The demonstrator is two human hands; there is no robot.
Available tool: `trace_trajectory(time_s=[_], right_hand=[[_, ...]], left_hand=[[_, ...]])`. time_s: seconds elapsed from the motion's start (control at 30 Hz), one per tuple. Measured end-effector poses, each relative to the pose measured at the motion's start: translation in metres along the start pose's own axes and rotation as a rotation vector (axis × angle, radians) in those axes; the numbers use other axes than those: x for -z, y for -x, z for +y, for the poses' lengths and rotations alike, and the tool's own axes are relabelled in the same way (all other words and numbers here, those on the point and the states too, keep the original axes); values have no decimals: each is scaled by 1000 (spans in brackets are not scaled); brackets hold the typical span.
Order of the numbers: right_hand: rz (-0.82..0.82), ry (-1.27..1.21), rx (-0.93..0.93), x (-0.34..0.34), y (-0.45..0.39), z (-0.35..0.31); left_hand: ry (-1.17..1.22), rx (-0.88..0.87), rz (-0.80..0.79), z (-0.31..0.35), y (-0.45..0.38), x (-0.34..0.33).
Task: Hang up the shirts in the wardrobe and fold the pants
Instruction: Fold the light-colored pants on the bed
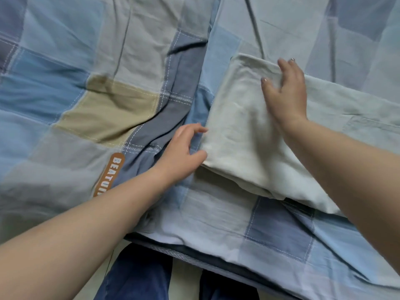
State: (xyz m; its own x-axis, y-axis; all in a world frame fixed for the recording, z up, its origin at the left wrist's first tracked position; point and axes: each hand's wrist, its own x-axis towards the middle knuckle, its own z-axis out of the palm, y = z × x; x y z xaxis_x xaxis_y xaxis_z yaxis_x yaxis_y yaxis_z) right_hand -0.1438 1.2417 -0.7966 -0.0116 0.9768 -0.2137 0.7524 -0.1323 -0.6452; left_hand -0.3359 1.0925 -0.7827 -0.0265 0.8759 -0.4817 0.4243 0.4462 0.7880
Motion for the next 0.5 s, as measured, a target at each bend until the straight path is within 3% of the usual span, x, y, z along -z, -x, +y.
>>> trace_trajectory(time_s=[0.13,0.27,0.5], right_hand=[[138,1,-238,26,19,56],[165,-44,-204,37,30,82],[99,-344,-268,36,84,93]], left_hand=[[192,213,-1,22,-41,-9],[230,317,-149,37,-67,-10],[374,244,-290,92,-47,-3]])
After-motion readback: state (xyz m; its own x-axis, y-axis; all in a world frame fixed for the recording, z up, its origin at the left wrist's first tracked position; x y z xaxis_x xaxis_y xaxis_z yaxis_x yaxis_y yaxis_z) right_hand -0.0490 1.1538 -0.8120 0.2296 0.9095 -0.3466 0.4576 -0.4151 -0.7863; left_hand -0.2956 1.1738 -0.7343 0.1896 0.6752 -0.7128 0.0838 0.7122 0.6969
